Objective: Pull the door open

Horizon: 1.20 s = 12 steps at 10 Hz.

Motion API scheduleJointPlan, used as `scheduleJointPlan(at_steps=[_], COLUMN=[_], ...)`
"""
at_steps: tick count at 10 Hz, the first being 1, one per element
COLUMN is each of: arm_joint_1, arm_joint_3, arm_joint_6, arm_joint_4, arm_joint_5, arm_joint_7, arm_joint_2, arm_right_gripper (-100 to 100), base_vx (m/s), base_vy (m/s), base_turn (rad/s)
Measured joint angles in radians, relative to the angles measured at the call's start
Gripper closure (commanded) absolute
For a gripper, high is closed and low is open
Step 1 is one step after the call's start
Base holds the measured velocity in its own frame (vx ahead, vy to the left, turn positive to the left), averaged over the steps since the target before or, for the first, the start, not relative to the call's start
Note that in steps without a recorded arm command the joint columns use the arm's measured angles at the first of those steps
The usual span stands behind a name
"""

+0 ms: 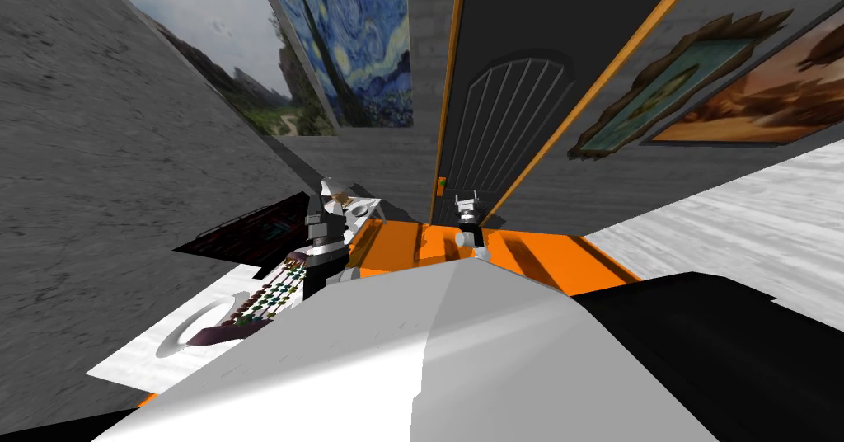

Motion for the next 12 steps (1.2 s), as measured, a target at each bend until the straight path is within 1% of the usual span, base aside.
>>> scheduleJointPlan(at_steps=[1, 3, 5, 7, 8, 9, 10, 11, 12], arm_joint_1=[-0.012, -0.028, -0.054, -0.075, -0.084, -0.1, -0.109, -0.115, -0.131], arm_joint_3=[-0.006, -0.013, -0.024, -0.038, -0.043, -0.05, -0.054, -0.061, -0.067], arm_joint_6=[0.01, 0.007, 0.012, 0.026, 0.028, 0.029, 0.03, 0.038, 0.04], arm_joint_4=[0.018, 0.06, 0.112, 0.153, 0.178, 0.208, 0.232, 0.247, 0.278], arm_joint_5=[-0.011, -0.025, -0.045, -0.069, -0.08, -0.091, -0.102, -0.113, -0.124], arm_joint_7=[-0.015, -0.039, -0.071, -0.105, -0.124, -0.142, -0.161, -0.177, -0.195], arm_joint_2=[0.004, -0.001, 0.002, 0.003, 0.003, 0.002, 0.002, 0.005, 0.003], arm_right_gripper=[-100, -100, -100, -100, -100, -100, -100, -100, -100], base_vx=[0.069, 0.068, 0.099, 0.086, 0.088, 0.09, 0.102, 0.088, 0.091], base_vy=[-0.022, -0.007, -0.035, -0.041, -0.03, -0.042, -0.043, -0.039, -0.031], base_turn=[0.03, 0.062, 0.077, 0.067, 0.073, 0.058, 0.073, 0.071, 0.069])
